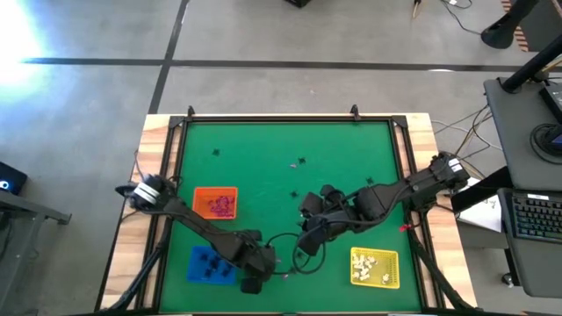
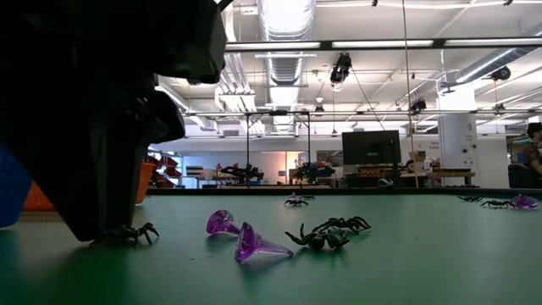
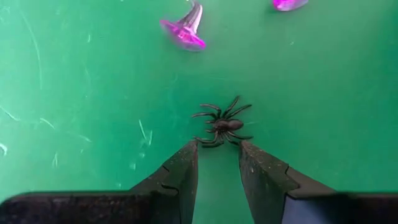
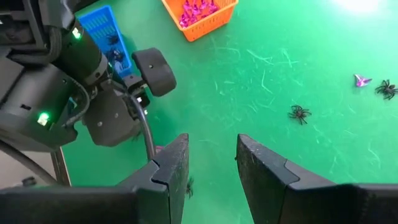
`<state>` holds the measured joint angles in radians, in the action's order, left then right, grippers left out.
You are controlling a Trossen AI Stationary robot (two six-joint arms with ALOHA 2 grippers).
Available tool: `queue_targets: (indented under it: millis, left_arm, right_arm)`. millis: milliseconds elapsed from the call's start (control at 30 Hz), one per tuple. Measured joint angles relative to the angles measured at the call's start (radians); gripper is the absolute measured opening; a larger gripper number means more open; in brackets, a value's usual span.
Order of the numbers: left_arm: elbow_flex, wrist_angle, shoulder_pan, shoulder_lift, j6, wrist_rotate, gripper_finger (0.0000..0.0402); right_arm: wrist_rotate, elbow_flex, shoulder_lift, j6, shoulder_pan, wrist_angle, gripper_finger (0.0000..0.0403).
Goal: Sort Halloween decoration
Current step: Put the black spider toy into the blue bin
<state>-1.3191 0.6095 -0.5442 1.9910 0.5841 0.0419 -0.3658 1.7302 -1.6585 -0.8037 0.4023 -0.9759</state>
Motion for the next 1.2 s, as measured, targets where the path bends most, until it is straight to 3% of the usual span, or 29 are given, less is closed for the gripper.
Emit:
queue_targets:
  millis: [533,867,1100,1200]
  left_arm:
    - [-0.146,0.126,0.001,0.005,-0.049,0.0,0.0103]
    - [-0.105,0.075,0.002,0.016,-0.043,0.001,0.0137]
    - [-0.094,0.014,0.006,0.053,-0.073,0.056,0.0139]
    - [-0.088,0.003,0.017,0.077,-0.065,0.02,0.0139]
  right_arm:
    - [-0.001,0.0,0.0,-0.015,0.043,-0.02,0.0123]
    - [-0.002,0.0,0.0,-0.022,0.052,-0.018,0.0123]
    - [-0.001,0.0,0.0,-0.036,0.065,-0.019,0.0123]
    - [-0.001,0.0,0.0,-0.036,0.07,-0.02,0.0123]
